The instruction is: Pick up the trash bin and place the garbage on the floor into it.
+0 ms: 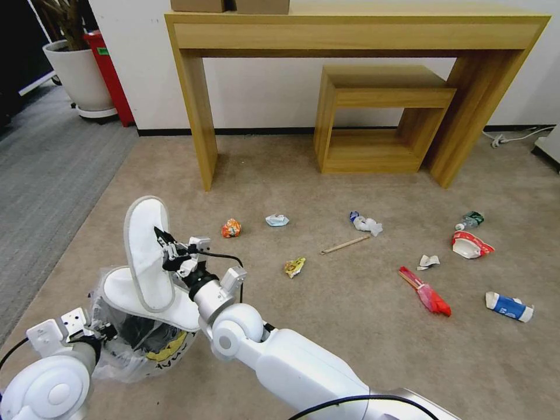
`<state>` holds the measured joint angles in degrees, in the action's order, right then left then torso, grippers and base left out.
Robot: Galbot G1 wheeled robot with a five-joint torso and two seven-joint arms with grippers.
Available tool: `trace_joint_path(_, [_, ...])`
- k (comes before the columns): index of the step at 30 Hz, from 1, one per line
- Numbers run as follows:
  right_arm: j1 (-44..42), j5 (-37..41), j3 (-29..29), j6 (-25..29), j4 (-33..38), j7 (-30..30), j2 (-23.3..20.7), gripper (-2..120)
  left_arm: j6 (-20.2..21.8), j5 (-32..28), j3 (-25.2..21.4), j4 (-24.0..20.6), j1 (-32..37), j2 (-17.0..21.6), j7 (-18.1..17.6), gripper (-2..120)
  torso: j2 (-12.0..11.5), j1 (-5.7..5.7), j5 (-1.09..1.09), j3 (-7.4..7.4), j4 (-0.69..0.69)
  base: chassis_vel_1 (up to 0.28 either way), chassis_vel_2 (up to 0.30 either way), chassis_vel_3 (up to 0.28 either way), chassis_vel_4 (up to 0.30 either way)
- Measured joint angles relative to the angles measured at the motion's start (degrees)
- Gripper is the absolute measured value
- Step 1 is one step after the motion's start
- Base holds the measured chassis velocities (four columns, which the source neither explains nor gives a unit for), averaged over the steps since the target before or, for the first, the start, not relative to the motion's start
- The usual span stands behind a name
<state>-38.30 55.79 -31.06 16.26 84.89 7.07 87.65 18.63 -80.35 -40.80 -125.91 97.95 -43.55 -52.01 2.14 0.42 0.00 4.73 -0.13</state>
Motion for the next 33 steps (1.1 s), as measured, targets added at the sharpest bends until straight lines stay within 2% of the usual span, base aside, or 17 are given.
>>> trace_joint_path(7, [0.17, -0.57, 0.22, 0.22, 0.03, 0.68, -1.17, 0, 0.0, -1.69, -0.91, -2.93, 0.1, 0.51, -1.18, 0, 0.0, 0.0, 0.01, 0.0, 0.0, 0.0, 0.0, 0.0, 0.0])
trace_joint_path(13, [0.71, -0.83, 0.43, 0.31, -0.09, 1.15, -1.73, 0, -0.03, -2.06, -1.49, -3.75, 0.32, 0.85, -1.47, 0, 0.0, 0.0, 0.01, 0.0, 0.0, 0.0, 0.0, 0.0, 0.0])
trace_joint_path(25, [1.81, -0.63, 1.26, 0.32, 0.47, 2.18, -2.45, 0, 0.08, 0.22, 0.22, -1.17, 0.62, -0.45, -0.85, 0, 0.0, 0.0, 0.0, 0.0, 0.01, 0.0, 0.0, 0.0, 0.0])
trace_joint_path(33, [2.37, -0.55, 2.04, 0.37, 0.82, 2.19, -2.9, 0, 0.08, -0.69, -0.02, -1.54, 0.14, 0.13, -0.96, 0, 0.0, 0.0, 0.0, 0.0, 0.0, 0.0, 0.0, 0.0, 0.0])
